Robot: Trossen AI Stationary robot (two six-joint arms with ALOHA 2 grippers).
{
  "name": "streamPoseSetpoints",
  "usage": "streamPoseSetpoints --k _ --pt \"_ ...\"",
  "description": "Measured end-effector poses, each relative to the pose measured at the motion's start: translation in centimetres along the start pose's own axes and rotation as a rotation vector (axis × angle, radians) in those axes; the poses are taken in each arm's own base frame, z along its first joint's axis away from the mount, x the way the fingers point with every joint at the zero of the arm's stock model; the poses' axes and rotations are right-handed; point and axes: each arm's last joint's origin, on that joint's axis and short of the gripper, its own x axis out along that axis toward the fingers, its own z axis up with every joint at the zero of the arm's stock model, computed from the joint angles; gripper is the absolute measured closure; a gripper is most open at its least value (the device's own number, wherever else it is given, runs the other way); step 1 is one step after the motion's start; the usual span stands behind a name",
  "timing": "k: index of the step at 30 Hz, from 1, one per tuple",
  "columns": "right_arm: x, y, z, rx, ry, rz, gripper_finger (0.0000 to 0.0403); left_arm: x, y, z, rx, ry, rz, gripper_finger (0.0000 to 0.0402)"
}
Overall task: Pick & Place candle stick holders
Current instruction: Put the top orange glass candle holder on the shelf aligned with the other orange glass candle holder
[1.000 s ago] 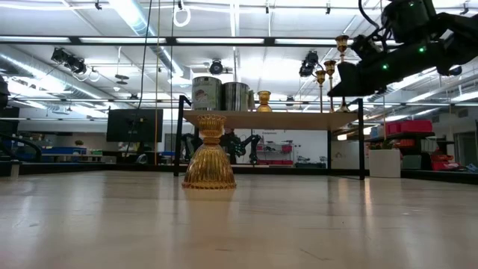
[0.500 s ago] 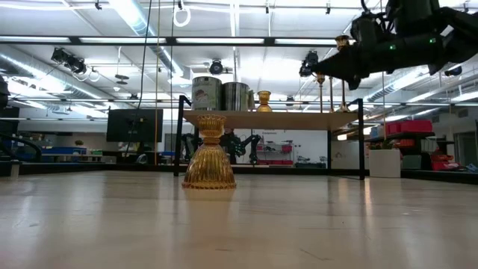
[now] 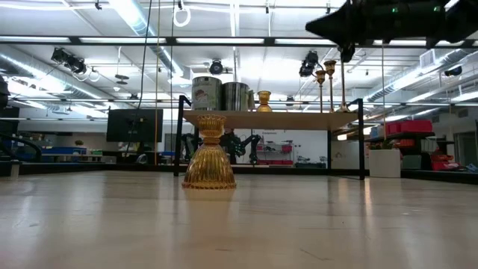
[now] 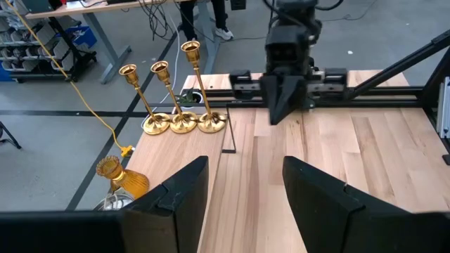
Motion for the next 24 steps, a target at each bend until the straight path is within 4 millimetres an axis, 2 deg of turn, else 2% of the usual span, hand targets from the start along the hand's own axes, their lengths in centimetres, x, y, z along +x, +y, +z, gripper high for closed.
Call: streamPoseSetpoints --k 6,11,24 --pt "-0.6 2.2 0.5 0.004 -0.029 0.045 0.0403 0.0 0.0 0.0 0.0 0.0 0.0 0.0209" --pt "-2.5 2.6 0.2 -0.006 -0.063 0.091 0.0403 0.0 0.0 0.0 0.0 0.0 0.0 0.0209" --pt "-7.1 1.2 -5.9 -0.02 -0.04 0.144 0.0403 0.0 0.0 0.0 0.03 0.002 0.0 0.0224"
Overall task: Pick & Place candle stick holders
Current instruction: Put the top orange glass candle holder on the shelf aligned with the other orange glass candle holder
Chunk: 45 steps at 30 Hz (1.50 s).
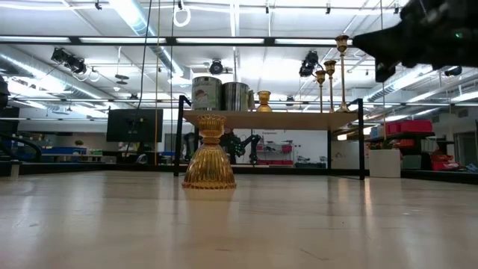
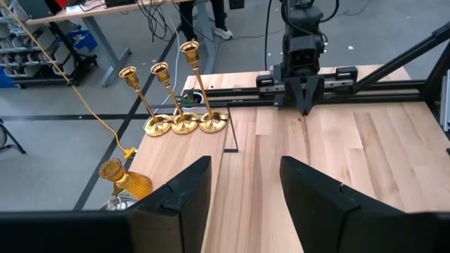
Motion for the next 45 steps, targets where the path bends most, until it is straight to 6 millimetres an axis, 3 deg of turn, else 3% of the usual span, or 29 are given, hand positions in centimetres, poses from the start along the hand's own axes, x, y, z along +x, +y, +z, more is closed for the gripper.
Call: streamPoseSetpoints --k 4,16,24,45 --pt "-1.1 -0.2 -1.4 -0.006 -0.029 0.005 0.0403 0.0 0.0 -0.1 -0.002 0.006 -0.001 0.0232" --pt "-1.4 -0.3 -2.0 -0.059 0.059 -0.02 0.0403 0.0 0.0 -0.2 -0.005 0.02 -0.003 0.0241" --pt "-1.9 -0.2 -1.4 -0.048 0.003 0.002 0.0403 0.0 0.0 -0.2 -0.006 0.02 -0.003 0.0241" --pt "-3.5 -0.4 -2.0 -0.031 0.081 -0.026 0.0403 0.0 0.0 -0.2 -0.007 0.02 -0.003 0.0241"
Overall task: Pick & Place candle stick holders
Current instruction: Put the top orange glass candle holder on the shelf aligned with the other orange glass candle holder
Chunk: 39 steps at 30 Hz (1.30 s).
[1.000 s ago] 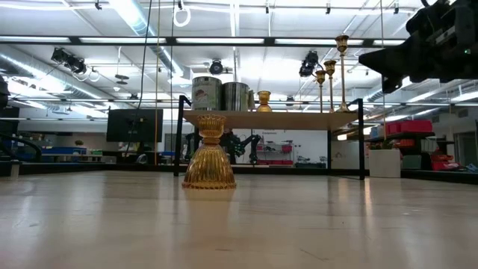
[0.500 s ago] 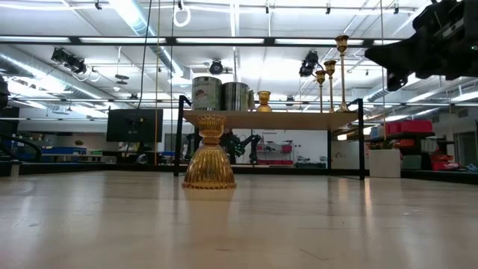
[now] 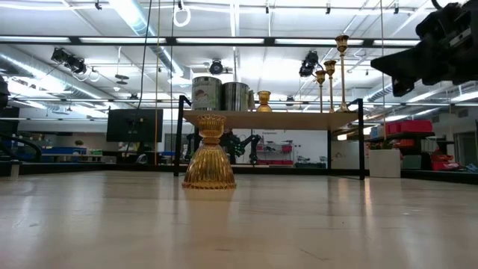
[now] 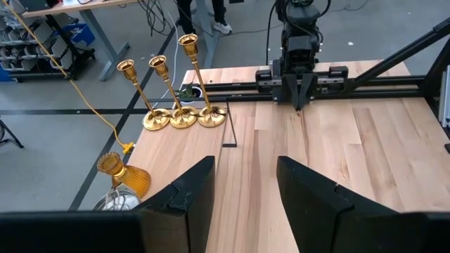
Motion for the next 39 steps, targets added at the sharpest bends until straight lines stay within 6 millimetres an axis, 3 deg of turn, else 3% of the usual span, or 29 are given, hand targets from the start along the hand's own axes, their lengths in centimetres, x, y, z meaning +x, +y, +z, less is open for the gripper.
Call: streamPoseSetpoints --k 24,30,39 --pt "-1.02 -0.03 -0.24 -0.022 0.007 0.023 0.0403 0.0 -0.01 0.01 0.0 -0.001 0.0 0.0241" --pt "-1.02 -0.03 -0.24 -0.102 0.006 0.025 0.0402 -0.02 0.01 0.02 0.0 -0.002 0.001 0.0241" --pt "-1.02 -0.02 -0.24 -0.106 0.006 0.028 0.0382 0.35 -0.05 -0.11 0.002 0.01 -0.001 0.0241"
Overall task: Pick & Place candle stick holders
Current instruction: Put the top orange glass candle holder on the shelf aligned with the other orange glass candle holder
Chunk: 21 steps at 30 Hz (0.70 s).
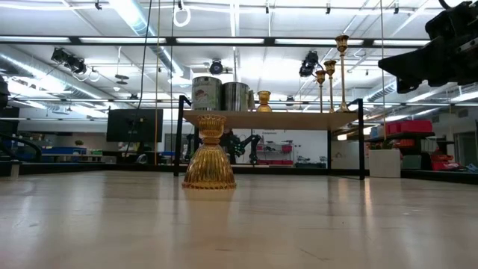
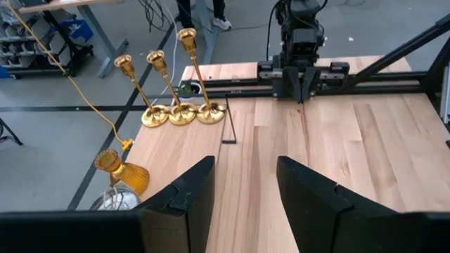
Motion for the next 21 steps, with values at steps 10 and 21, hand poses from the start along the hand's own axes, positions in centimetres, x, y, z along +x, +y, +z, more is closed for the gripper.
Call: streamPoseSetpoints --k 10,21 --pt "-1.0 -2.2 0.4 0.467 -0.206 -0.841 0.0382 1.7 -0.6 -0.3 0.012 0.047 -0.036 0.0241" --pt "-1.5 -2.6 0.4 0.275 -0.131 -1.062 0.0382 1.9 -0.8 -0.3 0.015 0.051 -0.039 0.0241"
